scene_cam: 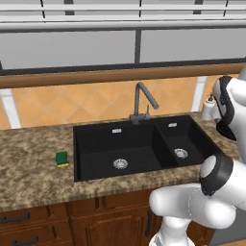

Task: Pick the pan and sponge and place them into the sink. Then turn on the water.

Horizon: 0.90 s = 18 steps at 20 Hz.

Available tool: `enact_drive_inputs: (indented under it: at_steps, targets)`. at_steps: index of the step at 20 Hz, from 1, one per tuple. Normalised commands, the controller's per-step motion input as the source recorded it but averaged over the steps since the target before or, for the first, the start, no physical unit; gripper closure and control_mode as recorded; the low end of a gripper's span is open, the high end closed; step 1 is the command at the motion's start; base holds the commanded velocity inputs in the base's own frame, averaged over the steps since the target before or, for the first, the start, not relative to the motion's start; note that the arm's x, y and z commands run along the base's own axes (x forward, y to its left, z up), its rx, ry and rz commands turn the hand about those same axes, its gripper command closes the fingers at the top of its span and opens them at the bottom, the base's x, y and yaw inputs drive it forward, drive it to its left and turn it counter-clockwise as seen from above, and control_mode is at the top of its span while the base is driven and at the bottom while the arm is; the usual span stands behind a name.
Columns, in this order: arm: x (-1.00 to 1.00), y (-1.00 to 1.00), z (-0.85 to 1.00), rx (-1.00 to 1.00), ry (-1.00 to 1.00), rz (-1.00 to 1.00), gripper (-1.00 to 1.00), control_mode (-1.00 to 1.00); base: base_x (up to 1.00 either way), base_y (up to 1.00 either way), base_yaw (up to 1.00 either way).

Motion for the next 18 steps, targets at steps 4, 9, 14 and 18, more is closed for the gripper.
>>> enact_drive_inputs:
  at_steps: [4,9,14,18]
  targets:
    - [0.0,-0.72,-0.32,-0.01,0.0,0.0,-1.0,-1.0,0.0,0.0,0.0]
    - [0.0,-0.34,-0.44,-0.15,0.0,0.0,-1.0,-1.0,0.0,0.0,0.0]
    - [0.0,-0.06,-0.46,-0.23,0.02,-0.05,-1.0,-1.0,0.0,0.0,0.0]
    - [0.0,-0.09,-0.3,0.0,0.08,-0.2,-1.0,-1.0,0.0,0.0,0.0]
